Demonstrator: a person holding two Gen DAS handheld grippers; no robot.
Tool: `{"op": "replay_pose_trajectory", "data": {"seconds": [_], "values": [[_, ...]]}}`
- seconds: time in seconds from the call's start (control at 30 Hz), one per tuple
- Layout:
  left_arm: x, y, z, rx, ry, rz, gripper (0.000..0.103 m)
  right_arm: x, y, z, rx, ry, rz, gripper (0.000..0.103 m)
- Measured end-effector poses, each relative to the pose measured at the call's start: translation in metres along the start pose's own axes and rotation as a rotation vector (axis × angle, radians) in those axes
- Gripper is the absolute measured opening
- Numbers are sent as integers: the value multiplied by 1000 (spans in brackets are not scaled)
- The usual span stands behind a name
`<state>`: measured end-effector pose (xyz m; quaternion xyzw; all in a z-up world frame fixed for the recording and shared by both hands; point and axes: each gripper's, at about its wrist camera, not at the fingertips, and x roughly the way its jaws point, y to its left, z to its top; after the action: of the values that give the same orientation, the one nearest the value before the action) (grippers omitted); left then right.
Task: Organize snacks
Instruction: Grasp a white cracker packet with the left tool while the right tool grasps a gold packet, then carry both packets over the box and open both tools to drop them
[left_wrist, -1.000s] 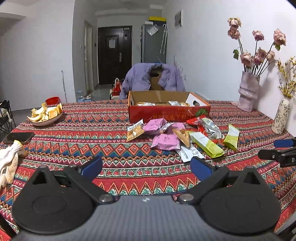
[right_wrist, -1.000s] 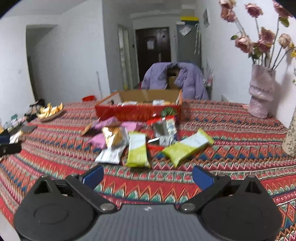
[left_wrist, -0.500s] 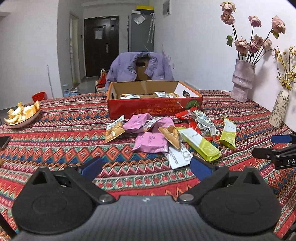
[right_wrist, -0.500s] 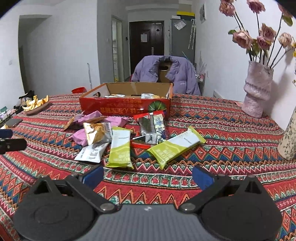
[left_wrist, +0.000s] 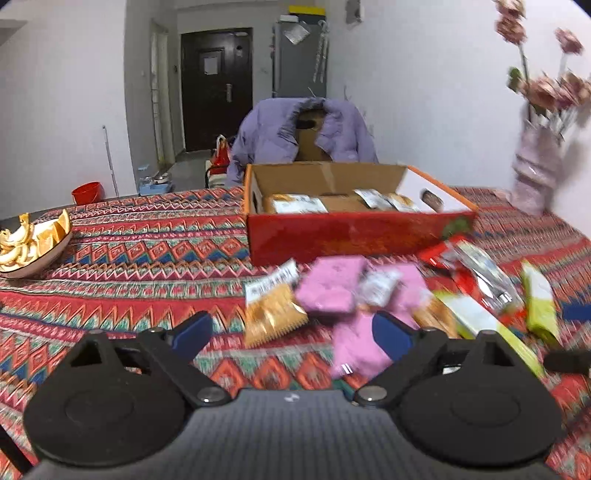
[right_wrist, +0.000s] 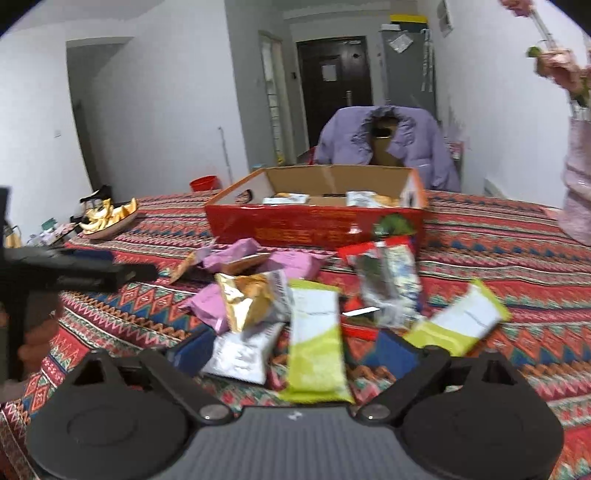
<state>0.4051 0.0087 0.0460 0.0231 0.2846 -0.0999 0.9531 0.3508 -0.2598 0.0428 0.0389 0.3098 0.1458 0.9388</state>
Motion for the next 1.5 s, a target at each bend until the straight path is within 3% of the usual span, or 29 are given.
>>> {"op": "replay_pose_trajectory", "data": {"seconds": [0.2, 0.3, 0.43, 0.53, 0.6, 0.63, 0.83, 0.97, 1.13, 1.5], "values": [[56, 31, 15, -113, 47, -17, 81, 45, 18, 15, -10, 10, 55, 82], [79, 49, 14, -205, 107, -61, 76, 66, 24, 22, -16, 6, 71, 74], [96, 62, 6, -277, 139, -77, 76, 87, 23, 25, 13, 17, 65, 71], [96, 62, 3, -290, 112, -95, 73, 99, 23, 22, 17, 38, 67, 69], [97, 60, 3, -296, 114, -117, 49, 105, 23, 20, 19, 53, 69, 63], [98, 58, 3, -294, 116, -117, 49, 107, 24, 20, 18, 55, 61, 57], [90, 49, 4, -256, 119, -88, 44, 106, 21, 19, 45, 57, 51, 49], [69, 46, 9, -244, 90, -76, 44, 99, 21, 20, 49, 47, 50, 43], [15, 32, 10, -171, 17, -17, 44, 76, 26, 20, 34, 30, 43, 31], [-112, -1, -29, -181, -85, -10, 44, -26, 48, -7, -34, -43, 28, 31]]}}
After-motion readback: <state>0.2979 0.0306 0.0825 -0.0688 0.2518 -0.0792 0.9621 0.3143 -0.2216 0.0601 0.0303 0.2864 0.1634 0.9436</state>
